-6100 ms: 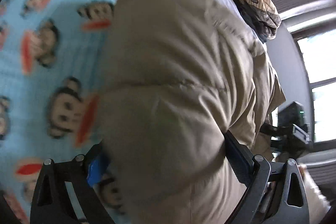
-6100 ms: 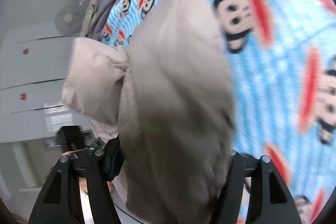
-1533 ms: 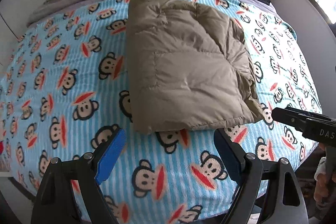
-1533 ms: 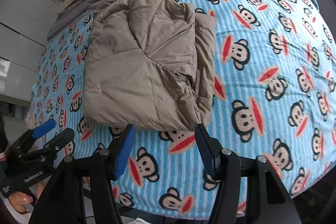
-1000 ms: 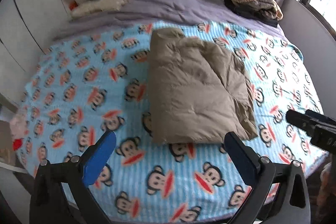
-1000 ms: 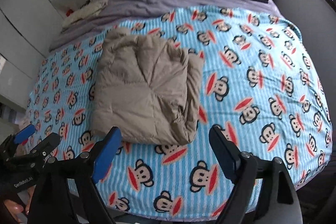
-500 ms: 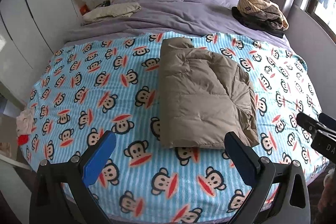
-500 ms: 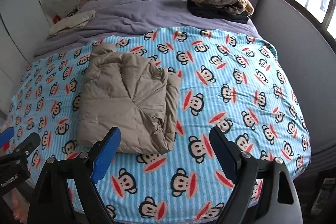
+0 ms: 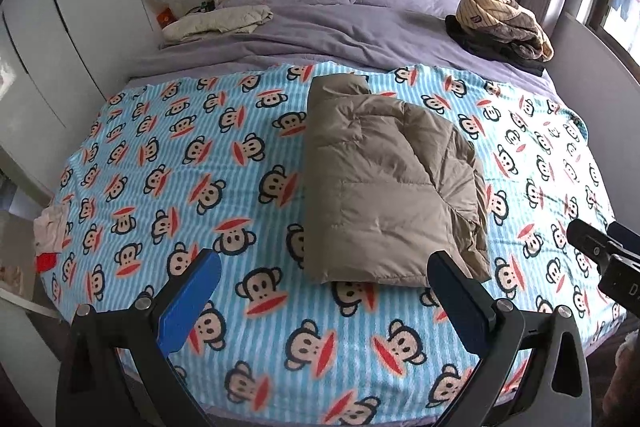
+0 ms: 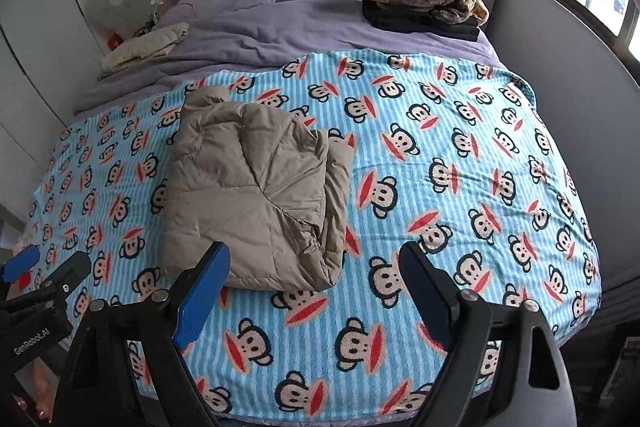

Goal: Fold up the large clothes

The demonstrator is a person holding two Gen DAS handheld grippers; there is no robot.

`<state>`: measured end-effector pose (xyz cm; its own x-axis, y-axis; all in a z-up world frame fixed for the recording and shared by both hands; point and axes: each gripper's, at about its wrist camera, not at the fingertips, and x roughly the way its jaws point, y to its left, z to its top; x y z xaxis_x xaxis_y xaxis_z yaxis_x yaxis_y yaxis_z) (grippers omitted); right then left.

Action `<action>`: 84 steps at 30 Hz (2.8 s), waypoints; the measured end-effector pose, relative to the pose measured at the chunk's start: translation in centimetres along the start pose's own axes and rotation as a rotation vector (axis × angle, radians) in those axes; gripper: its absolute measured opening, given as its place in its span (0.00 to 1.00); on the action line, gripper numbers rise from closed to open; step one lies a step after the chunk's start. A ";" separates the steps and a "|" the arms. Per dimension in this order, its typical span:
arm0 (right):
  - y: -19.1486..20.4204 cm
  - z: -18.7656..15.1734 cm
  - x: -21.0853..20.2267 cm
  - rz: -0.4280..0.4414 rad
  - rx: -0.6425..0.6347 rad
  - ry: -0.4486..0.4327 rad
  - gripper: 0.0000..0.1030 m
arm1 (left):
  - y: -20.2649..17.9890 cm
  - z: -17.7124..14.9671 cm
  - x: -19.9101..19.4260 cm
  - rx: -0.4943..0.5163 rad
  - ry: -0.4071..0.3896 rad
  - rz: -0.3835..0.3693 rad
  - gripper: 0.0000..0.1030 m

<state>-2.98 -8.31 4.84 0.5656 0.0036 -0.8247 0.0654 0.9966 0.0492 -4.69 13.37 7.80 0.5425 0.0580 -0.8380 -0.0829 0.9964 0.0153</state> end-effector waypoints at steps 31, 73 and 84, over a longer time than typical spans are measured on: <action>-0.3 0.4 -0.2 -0.004 0.001 -0.006 0.86 | -1.4 0.1 0.1 0.034 -0.006 0.005 1.00; -0.2 0.3 -0.1 -0.005 0.003 -0.004 0.86 | -1.4 0.1 0.2 0.031 -0.004 0.007 1.00; -0.1 0.2 -0.1 -0.006 0.006 -0.003 0.86 | -1.6 0.2 0.3 0.031 -0.003 0.007 1.00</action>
<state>-2.91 -8.46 5.01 0.5678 -0.0023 -0.8232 0.0732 0.9962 0.0478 -4.27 11.83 7.62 0.5447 0.0655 -0.8361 -0.0609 0.9974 0.0384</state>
